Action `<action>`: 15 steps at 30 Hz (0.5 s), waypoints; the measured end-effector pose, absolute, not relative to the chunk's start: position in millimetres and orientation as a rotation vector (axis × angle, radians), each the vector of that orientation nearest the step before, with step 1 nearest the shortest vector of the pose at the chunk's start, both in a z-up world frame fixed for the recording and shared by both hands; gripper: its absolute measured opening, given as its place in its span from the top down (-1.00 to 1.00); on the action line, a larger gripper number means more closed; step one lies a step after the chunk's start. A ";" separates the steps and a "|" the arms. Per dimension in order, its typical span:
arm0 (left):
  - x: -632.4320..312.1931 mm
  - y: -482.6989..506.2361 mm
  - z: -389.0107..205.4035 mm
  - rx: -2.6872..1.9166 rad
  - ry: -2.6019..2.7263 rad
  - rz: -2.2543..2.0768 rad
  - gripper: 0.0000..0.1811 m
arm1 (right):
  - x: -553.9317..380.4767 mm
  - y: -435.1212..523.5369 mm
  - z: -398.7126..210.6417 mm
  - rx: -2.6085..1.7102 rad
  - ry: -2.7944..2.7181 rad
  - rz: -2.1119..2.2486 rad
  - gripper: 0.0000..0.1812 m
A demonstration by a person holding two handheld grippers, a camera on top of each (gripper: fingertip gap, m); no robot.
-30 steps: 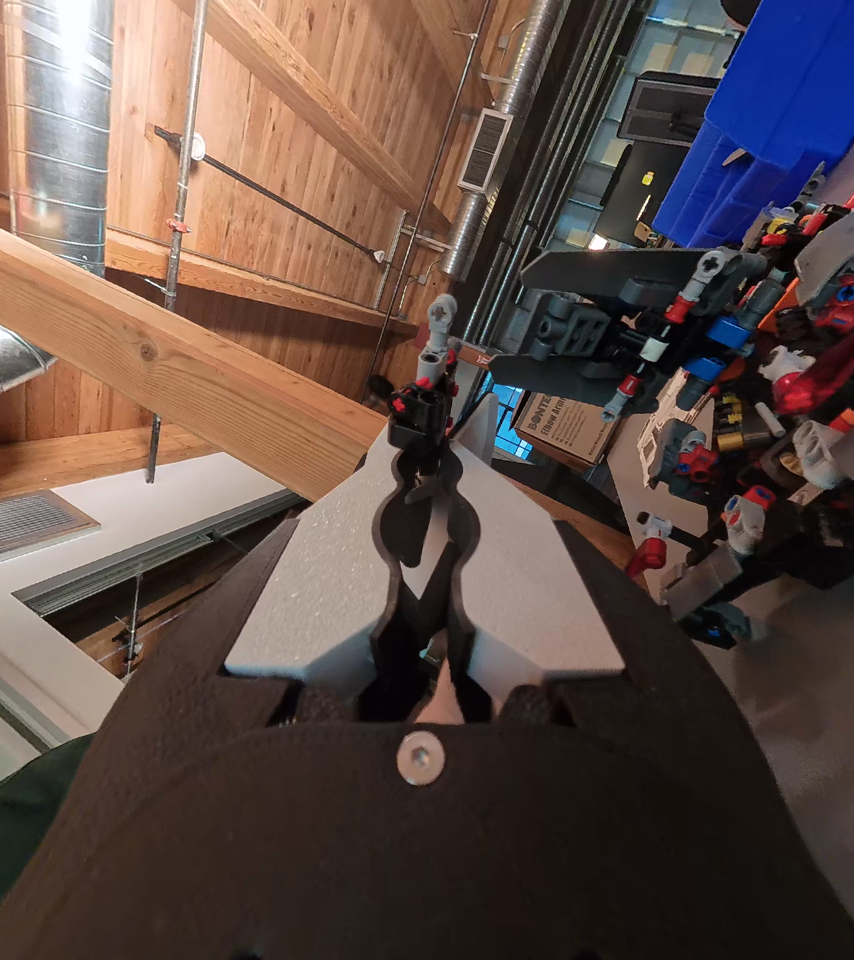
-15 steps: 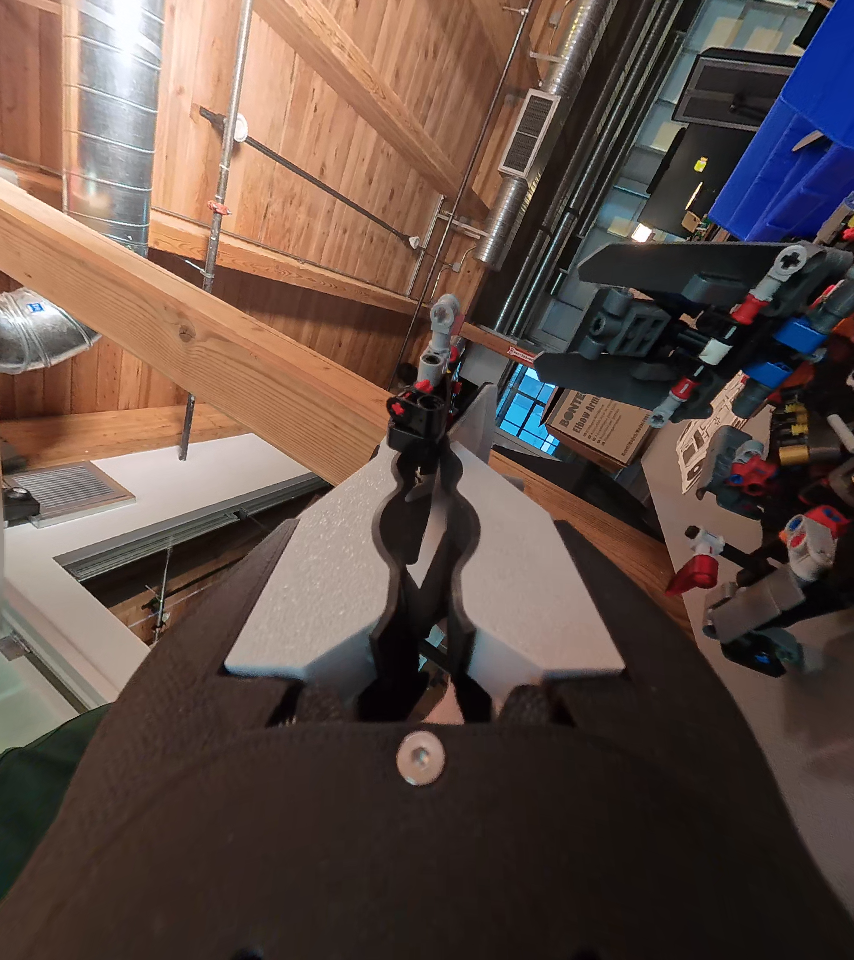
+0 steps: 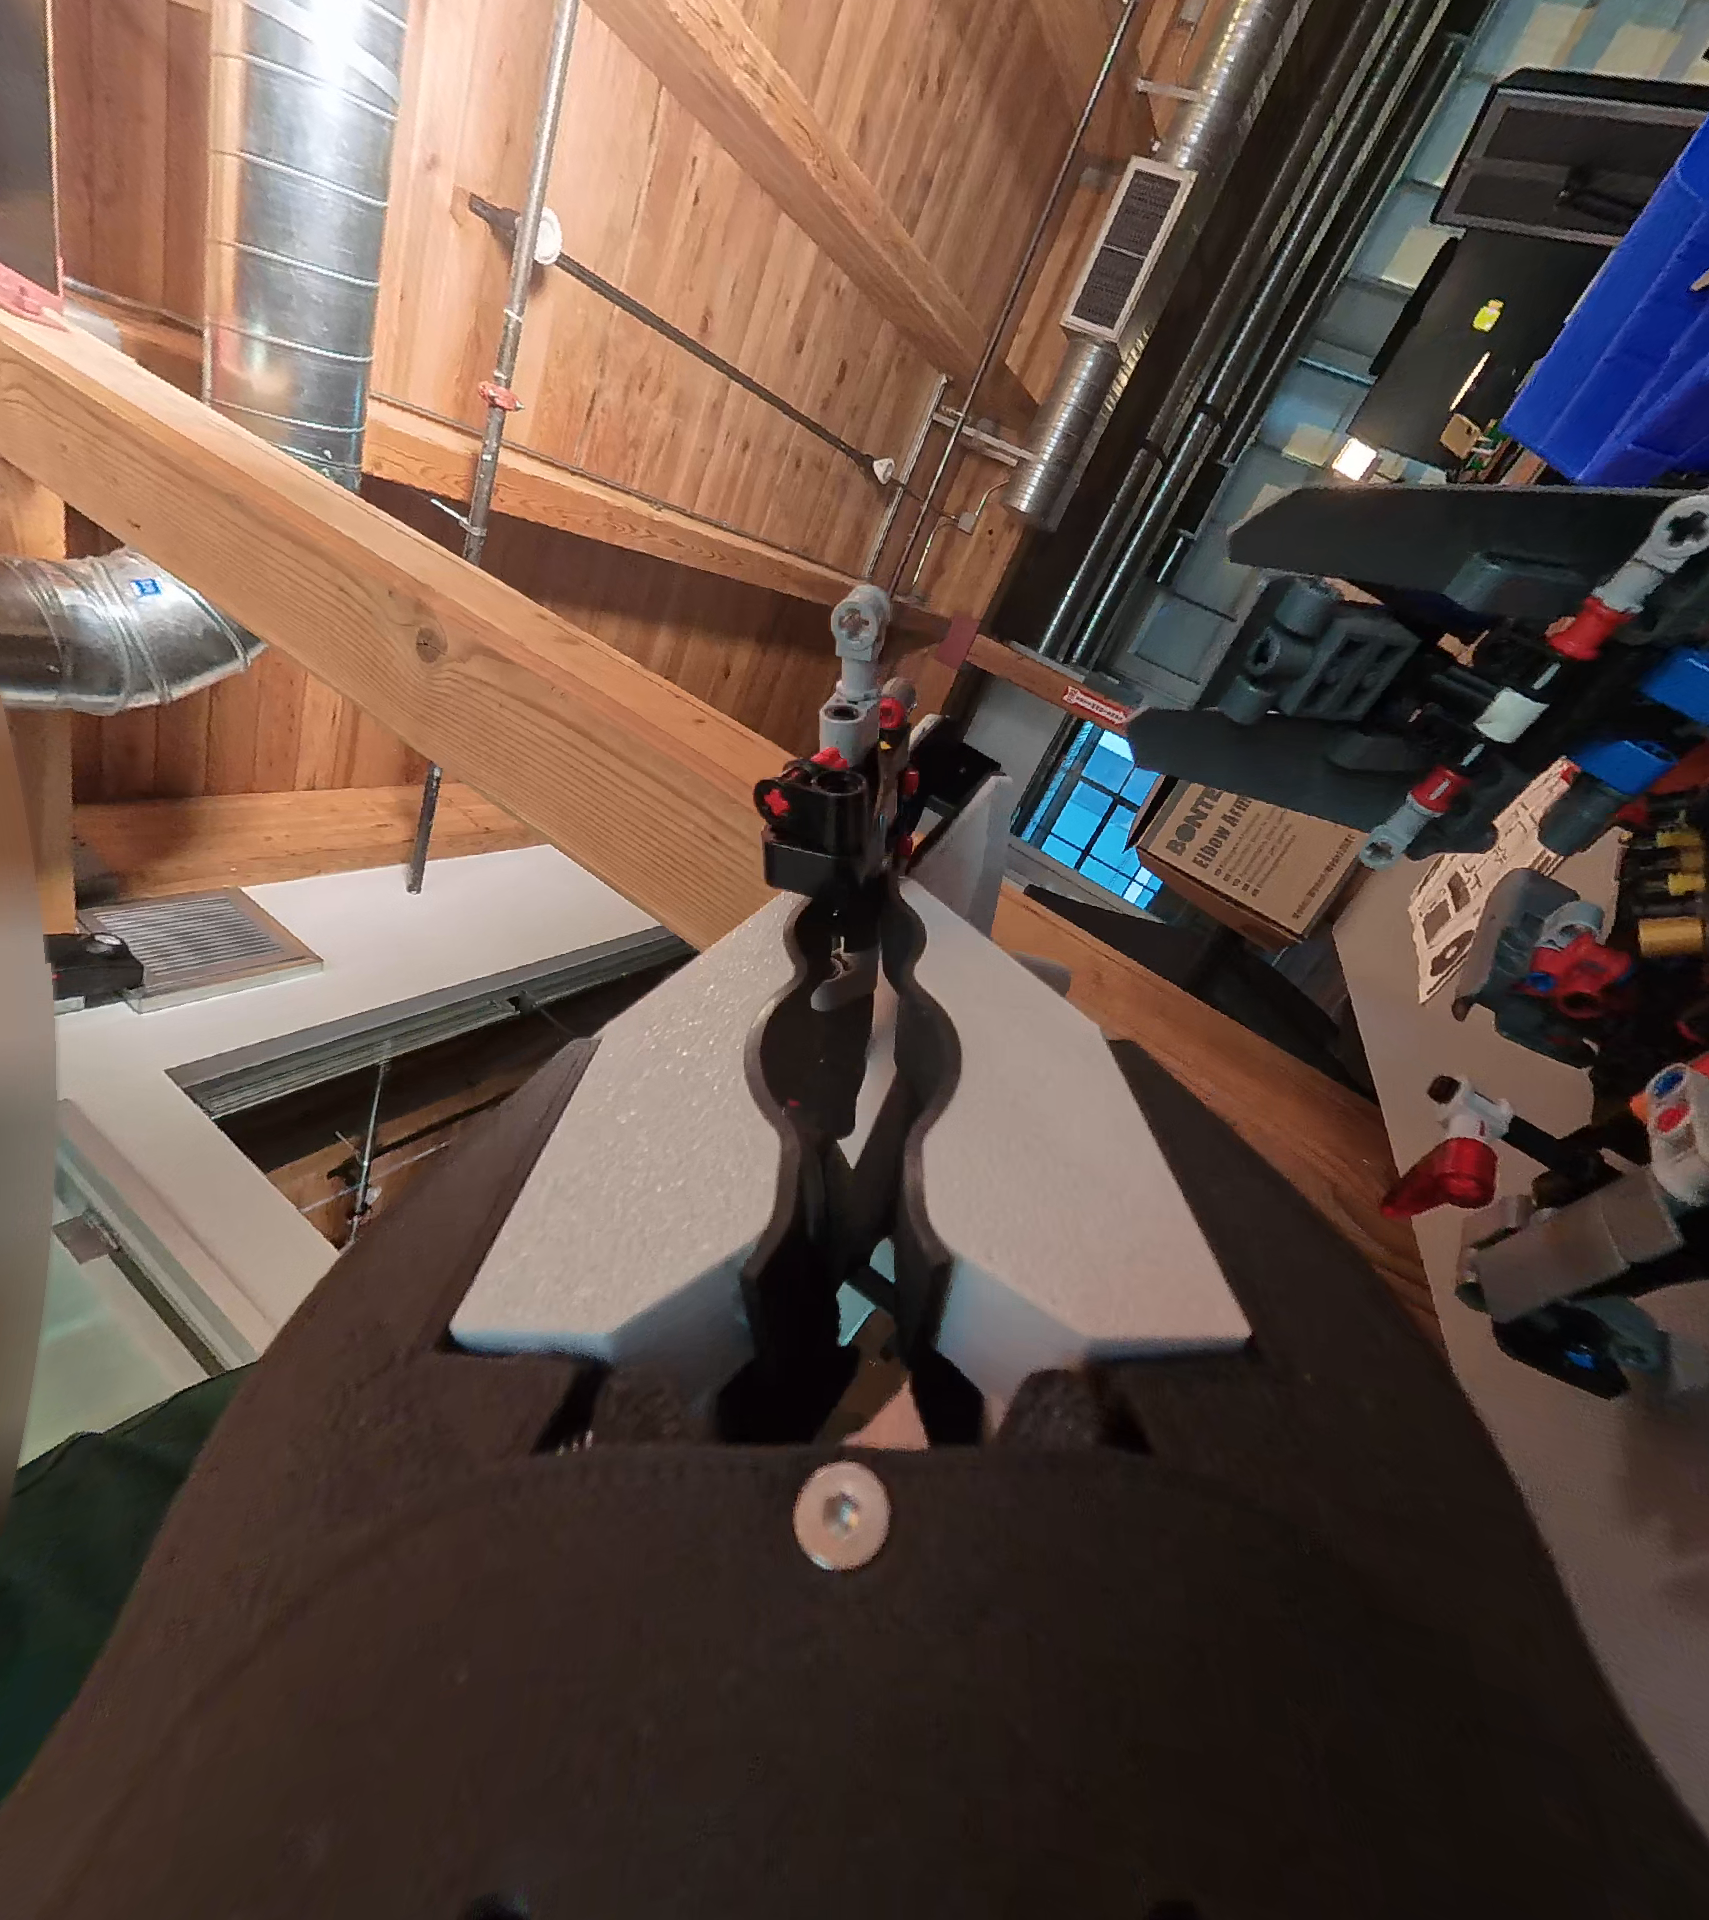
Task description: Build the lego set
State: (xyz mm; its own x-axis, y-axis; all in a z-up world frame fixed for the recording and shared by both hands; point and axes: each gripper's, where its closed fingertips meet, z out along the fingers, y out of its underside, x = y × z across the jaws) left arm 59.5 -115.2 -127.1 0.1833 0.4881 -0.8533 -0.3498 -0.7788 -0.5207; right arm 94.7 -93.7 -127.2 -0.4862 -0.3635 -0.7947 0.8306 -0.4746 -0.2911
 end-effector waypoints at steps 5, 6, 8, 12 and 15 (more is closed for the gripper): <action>56.2 -119.7 -120.8 -1.794 -0.177 1.626 0.72 | 98.3 -97.2 -125.1 0.846 0.908 -2.009 0.93; 55.8 -119.9 -120.7 -1.790 -0.186 1.611 0.71 | 98.2 -97.4 -125.1 0.848 0.917 -2.007 0.93; 55.5 -120.2 -120.5 -1.786 -0.187 1.605 0.69 | 98.7 -97.4 -124.9 0.849 0.936 -2.006 0.93; 53.0 -120.7 -124.3 -1.793 -0.185 1.626 0.71 | 100.4 -96.9 -123.7 0.844 0.944 -2.014 0.93; 48.2 -123.0 -132.3 -1.805 -0.201 1.623 0.73 | 104.4 -96.5 -120.8 0.810 0.942 -2.006 0.93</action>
